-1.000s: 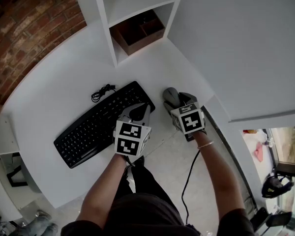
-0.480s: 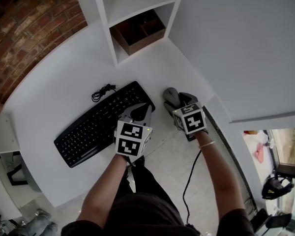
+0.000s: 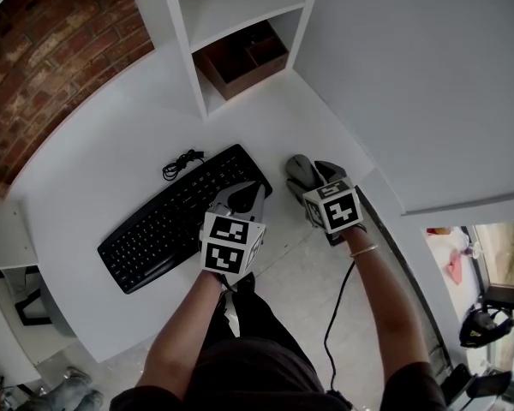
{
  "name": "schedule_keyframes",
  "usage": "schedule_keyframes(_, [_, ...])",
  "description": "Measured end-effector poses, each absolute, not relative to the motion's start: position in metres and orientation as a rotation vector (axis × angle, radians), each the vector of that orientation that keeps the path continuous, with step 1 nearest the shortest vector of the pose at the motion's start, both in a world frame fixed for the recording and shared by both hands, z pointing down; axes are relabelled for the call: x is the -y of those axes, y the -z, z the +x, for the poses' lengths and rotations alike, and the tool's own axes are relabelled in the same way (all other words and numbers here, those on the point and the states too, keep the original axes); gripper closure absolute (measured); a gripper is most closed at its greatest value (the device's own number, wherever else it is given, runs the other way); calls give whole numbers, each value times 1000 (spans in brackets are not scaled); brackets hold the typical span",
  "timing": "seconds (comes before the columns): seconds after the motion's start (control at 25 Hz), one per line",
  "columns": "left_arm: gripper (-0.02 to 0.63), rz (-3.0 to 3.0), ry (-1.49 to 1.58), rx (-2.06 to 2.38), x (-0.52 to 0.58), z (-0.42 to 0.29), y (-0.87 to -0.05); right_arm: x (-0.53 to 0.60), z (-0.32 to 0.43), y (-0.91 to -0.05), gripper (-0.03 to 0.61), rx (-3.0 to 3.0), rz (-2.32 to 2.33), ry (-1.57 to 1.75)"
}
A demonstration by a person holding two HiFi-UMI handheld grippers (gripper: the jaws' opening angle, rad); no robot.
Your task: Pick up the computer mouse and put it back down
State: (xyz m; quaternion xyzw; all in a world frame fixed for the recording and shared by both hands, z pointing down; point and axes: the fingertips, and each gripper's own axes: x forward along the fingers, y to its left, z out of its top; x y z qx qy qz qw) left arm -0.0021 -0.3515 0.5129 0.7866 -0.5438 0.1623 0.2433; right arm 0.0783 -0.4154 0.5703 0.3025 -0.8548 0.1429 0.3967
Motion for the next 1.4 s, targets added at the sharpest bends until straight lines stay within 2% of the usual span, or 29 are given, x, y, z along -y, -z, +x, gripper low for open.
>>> schedule_keyframes(0.88, [604,2194,-425,1563,329,-16,-476,371,78,-496,282,2300,858,-341])
schedule_keyframes(0.92, [604,2198,-426,1567,327,-17,-474,368,77,-492,290,2304,867,-330])
schedule_keyframes(1.0, [604,2208,-428,1574,322,-19,-470,362,77,-484,356,2306,886,-295])
schedule_keyframes(1.24, [604,2222,-430,1591,306,-27,-461,342,75,-465,393,2331,932,-270])
schedule_keyframes(1.4, [604,2237,-426,1591,295,-28,-456,329,78,-451,442,2350,998,-273])
